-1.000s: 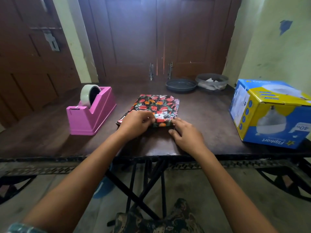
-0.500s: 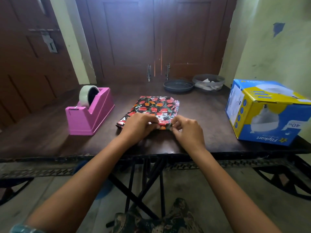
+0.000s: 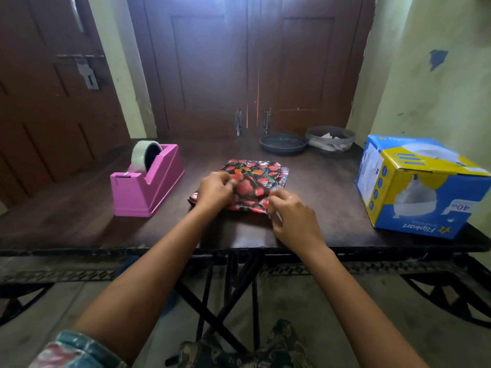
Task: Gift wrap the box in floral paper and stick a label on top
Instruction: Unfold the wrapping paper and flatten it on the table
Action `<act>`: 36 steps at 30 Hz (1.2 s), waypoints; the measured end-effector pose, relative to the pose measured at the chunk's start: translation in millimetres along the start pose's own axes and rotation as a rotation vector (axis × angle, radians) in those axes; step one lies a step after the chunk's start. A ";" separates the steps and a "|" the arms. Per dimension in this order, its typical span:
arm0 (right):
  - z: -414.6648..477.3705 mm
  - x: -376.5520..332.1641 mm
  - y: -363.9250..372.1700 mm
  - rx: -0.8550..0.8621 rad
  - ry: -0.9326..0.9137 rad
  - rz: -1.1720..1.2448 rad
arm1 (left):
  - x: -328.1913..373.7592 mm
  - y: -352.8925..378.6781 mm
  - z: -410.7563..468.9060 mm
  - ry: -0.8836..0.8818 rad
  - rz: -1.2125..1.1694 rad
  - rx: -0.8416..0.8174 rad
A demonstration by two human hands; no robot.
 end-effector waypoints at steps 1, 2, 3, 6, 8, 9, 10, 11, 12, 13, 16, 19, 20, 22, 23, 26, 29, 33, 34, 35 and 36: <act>-1.1 1.5 -0.2 -0.012 -0.021 0.025 | -3.3 -5.4 3.5 -0.033 -0.012 0.064; -2.5 2.9 -0.8 -0.035 -0.043 0.047 | -6.1 -10.3 5.8 -0.057 -0.005 0.107; -3.4 4.1 -1.2 -0.066 -0.062 0.055 | -7.8 -13.6 7.2 -0.072 0.002 0.129; -3.4 6.8 -1.9 -0.150 -0.033 0.014 | -8.0 -11.9 7.2 -0.118 -0.005 0.143; -2.2 7.4 -3.1 -0.182 -0.025 -0.007 | -9.4 -8.3 6.8 -0.168 -0.055 0.171; -1.8 7.6 -3.8 -0.194 -0.028 -0.009 | -10.8 -6.7 7.1 -0.193 -0.088 0.188; -1.7 7.0 -5.6 -0.206 -0.034 -0.008 | -11.5 -6.2 7.0 -0.217 -0.116 0.205; -1.6 6.6 -7.3 -0.215 -0.044 -0.012 | -11.6 -5.5 6.9 -0.241 -0.140 0.221; -1.2 5.3 -9.7 -0.223 -0.050 -0.031 | -11.1 -5.0 6.0 -0.265 -0.166 0.238; 0.0 4.5 -11.9 -0.233 -0.051 -0.067 | -9.9 -4.5 5.2 -0.284 -0.190 0.253; 4.5 3.9 -21.8 -0.293 -0.047 -0.162 | -2.2 -1.7 2.0 -0.265 -0.172 0.252; 9.3 6.8 -32.1 -0.464 0.039 0.037 | 8.5 -4.2 -4.4 -0.128 -0.087 0.175; 11.2 6.9 -34.2 -0.544 0.082 0.120 | 12.7 -5.6 -6.8 -0.076 -0.077 0.136; 15.6 3.6 -37.1 -0.653 0.116 0.142 | 20.8 -7.9 -10.7 0.027 -0.053 0.098; 17.1 0.7 -38.6 -0.672 0.123 0.110 | 24.1 -8.7 -12.2 0.080 -0.014 0.095; 18.8 -6.0 -42.4 -0.679 0.205 0.139 | 27.3 -9.3 -15.8 0.154 0.045 0.106; 16.8 -12.0 -41.8 -0.598 0.171 0.072 | 26.5 -7.1 -18.8 0.141 0.056 0.134; 16.8 -8.8 -15.0 -0.344 -0.023 -0.097 | 33.5 -4.0 -22.0 0.271 0.306 0.057; 15.3 -8.0 -9.0 -0.329 -0.031 -0.114 | 36.2 -4.0 -23.0 0.297 0.421 0.031; 13.3 -7.5 -3.9 -0.326 -0.015 -0.112 | 39.4 -4.4 -23.4 0.319 0.532 0.013; 11.2 -7.3 0.6 -0.326 0.013 -0.099 | 43.0 -4.2 -23.1 0.337 0.623 -0.005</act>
Point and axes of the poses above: each hand's wrist, its own z-axis towards the middle knuckle, its own y-axis out of the palm, x = y × z, the point moved 2 cm from there along z, towards the middle knuckle, and after that the axes turned 3 degrees about -z, right-handed, at the moved point
